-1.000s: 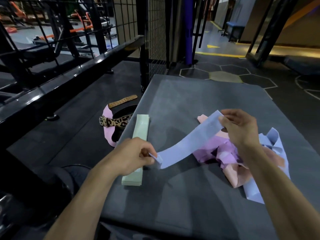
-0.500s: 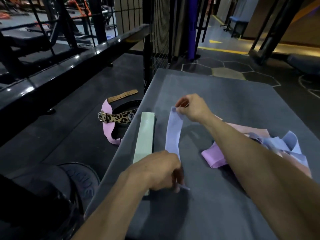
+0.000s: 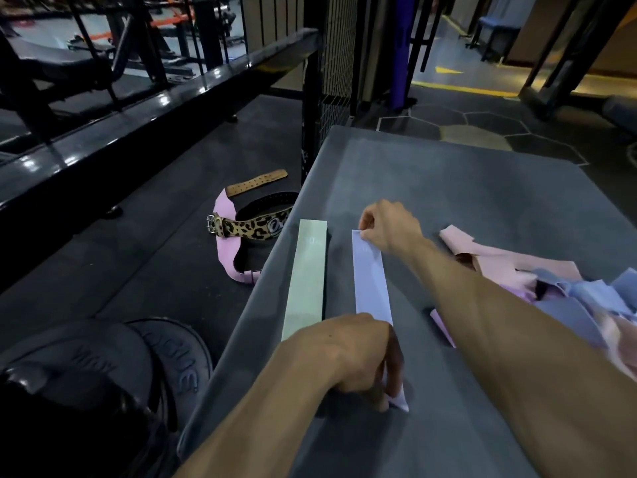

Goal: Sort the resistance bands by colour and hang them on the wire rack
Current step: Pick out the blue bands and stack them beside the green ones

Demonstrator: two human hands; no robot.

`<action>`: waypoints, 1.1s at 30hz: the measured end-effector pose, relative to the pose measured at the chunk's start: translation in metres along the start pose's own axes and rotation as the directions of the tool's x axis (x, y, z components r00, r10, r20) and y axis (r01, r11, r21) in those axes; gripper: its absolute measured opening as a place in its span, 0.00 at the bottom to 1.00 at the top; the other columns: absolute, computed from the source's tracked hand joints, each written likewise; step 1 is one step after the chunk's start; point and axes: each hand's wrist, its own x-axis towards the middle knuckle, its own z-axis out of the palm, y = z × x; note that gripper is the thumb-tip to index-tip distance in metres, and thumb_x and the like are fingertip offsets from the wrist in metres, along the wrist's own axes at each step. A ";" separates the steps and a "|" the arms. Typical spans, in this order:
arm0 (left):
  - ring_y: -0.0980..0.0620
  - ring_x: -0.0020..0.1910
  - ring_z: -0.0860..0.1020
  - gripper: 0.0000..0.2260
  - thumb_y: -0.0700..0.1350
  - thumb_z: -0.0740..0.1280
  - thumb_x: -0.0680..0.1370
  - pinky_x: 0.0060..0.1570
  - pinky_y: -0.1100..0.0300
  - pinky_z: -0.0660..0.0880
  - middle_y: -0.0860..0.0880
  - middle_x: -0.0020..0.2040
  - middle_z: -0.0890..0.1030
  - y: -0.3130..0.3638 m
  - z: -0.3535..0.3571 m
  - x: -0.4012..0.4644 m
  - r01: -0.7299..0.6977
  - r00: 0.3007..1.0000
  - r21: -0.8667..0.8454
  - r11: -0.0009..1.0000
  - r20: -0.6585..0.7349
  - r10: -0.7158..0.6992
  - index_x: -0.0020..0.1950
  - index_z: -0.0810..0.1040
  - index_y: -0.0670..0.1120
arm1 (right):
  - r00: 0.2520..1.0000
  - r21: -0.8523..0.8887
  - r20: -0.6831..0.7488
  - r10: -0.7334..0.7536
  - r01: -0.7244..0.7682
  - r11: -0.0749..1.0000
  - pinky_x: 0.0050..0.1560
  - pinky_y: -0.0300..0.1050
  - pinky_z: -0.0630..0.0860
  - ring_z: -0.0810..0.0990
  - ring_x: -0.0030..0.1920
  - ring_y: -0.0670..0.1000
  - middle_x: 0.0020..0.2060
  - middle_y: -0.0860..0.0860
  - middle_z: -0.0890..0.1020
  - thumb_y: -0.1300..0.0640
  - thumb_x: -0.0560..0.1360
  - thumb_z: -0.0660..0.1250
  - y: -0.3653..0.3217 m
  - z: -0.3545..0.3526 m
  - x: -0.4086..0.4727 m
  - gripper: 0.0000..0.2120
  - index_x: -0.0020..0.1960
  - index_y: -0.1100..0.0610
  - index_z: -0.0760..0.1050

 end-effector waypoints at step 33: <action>0.54 0.50 0.78 0.11 0.47 0.71 0.77 0.55 0.55 0.77 0.57 0.46 0.81 0.056 0.018 0.022 -0.020 0.982 0.181 0.983 -0.180 0.053 0.58 0.79 0.58 | 0.828 -0.065 -0.365 0.425 -0.478 0.876 0.49 0.50 0.70 0.76 0.56 0.64 0.48 0.56 0.83 0.50 0.74 0.67 0.186 -0.085 -0.189 0.10 0.48 0.54 0.81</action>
